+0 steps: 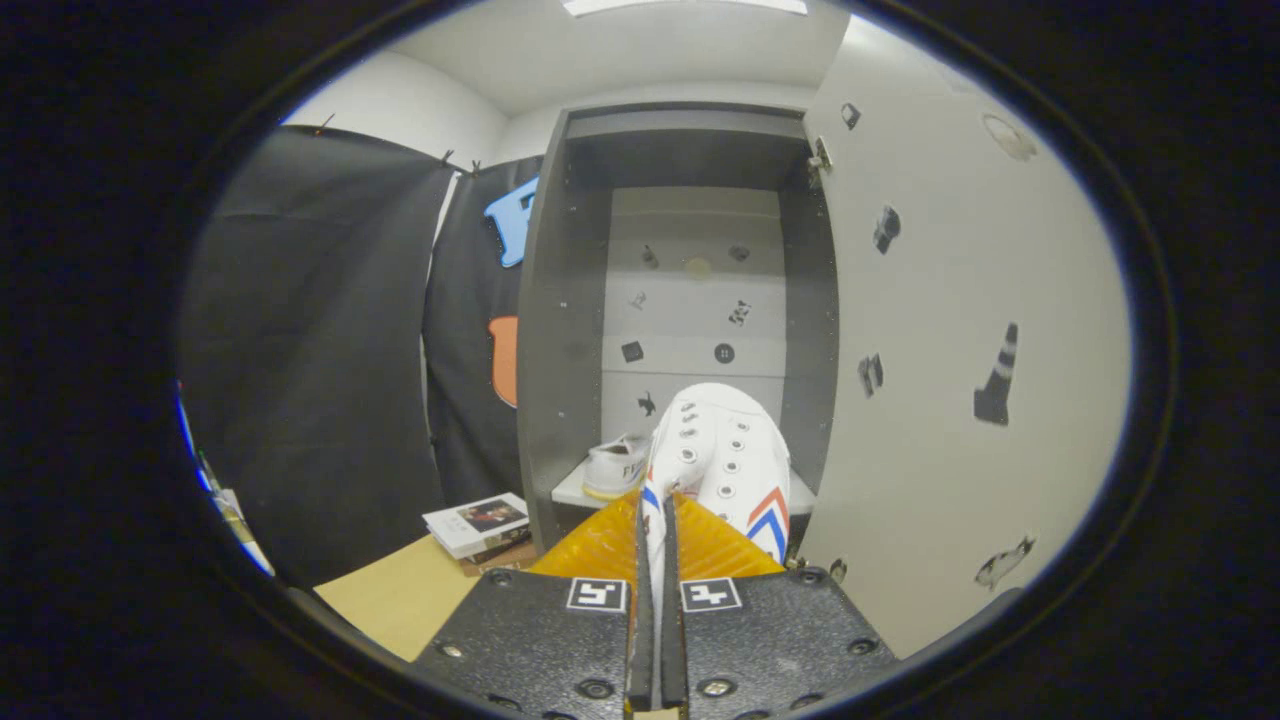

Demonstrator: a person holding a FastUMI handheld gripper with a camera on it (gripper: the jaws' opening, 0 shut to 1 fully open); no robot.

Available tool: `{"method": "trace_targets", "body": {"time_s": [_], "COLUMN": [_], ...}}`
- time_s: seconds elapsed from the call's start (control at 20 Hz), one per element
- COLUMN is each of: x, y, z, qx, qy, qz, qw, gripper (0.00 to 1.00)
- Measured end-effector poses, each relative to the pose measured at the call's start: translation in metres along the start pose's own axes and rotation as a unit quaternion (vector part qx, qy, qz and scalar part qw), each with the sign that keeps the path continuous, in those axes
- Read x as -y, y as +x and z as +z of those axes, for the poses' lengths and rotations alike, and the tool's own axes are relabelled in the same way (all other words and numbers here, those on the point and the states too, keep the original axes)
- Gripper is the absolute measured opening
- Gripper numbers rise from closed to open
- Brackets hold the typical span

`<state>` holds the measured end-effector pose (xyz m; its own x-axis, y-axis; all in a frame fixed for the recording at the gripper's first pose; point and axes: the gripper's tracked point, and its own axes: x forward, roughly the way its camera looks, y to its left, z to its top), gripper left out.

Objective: Open the shoe cabinet door, grab the shoes and put them into the shoe cabinet, then close the shoe cabinet door.

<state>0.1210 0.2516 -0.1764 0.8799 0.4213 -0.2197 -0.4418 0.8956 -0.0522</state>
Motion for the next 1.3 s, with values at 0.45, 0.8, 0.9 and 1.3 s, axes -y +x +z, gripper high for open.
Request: {"method": "trace_targets", "body": {"time_s": [0.45,0.8,0.9,1.3], "x": [0.015,0.045,0.051,0.070], "y": [0.121,0.235,0.259,0.312], "z": [0.049,0.005,-0.011,-0.083], "qx": [-0.040,-0.095,-0.118,-0.191], "qy": [-0.012,-0.069,-0.092,-0.062], "qz": [0.005,-0.009,-0.016,-0.029], "qw": [0.999,0.993,0.989,0.979], "gripper": [0.06,0.07,0.06,0.08]}}
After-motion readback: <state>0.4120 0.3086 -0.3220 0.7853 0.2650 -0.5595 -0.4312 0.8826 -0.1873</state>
